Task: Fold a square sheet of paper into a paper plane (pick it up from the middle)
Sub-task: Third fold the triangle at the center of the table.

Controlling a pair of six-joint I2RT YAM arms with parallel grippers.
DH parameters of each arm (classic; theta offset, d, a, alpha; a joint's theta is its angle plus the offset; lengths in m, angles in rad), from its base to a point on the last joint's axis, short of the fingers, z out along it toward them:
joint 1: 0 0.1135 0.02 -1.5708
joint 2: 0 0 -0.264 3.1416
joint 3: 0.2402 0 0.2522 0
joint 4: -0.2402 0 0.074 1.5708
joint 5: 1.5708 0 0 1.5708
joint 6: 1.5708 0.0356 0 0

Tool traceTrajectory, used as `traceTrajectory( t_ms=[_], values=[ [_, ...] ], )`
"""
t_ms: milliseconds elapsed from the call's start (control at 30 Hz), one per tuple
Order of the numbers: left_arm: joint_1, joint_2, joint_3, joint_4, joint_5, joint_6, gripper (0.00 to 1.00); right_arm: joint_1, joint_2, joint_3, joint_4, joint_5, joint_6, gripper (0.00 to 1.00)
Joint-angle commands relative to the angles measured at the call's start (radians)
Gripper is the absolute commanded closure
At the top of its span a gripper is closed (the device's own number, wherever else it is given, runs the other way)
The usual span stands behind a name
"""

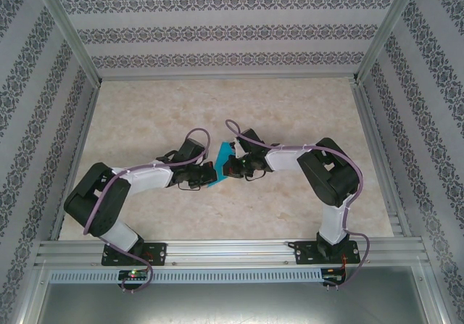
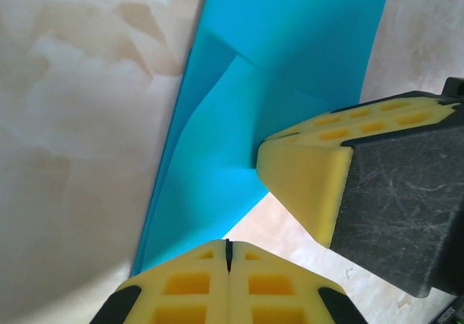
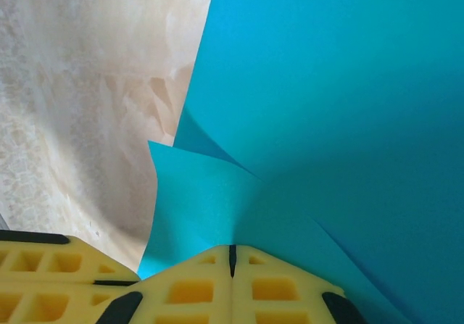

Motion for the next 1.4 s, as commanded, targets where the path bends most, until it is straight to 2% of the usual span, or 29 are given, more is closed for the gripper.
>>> traceTrajectory(
  t_ms=[0,367,633,800,933,1133,1367],
  values=[
    [0.010,0.036,0.003,0.055,0.031,-0.030,1.00,-0.018,0.041,-0.013,-0.028,0.024,0.016,1.00],
    [0.009,0.052,-0.058,-0.070,-0.005,0.026,1.00,-0.031,0.052,-0.024,-0.041,0.021,0.032,1.00],
    [0.021,-0.062,-0.088,-0.234,-0.045,0.089,1.00,-0.055,0.052,-0.016,-0.069,0.025,0.019,1.00],
    [0.043,-0.115,-0.085,-0.191,0.013,0.074,1.00,-0.058,0.058,-0.002,-0.082,0.020,0.012,1.00],
    [0.042,-0.122,-0.042,-0.081,0.047,0.041,1.00,-0.057,0.064,0.003,-0.073,0.005,0.018,1.00],
    [0.041,-0.012,0.018,0.045,0.051,0.001,1.00,-0.056,0.075,0.012,-0.067,-0.002,0.028,1.00],
    [0.042,0.089,0.052,-0.013,0.036,0.025,1.00,-0.055,0.067,0.011,-0.037,-0.014,0.042,1.00]
  ],
)
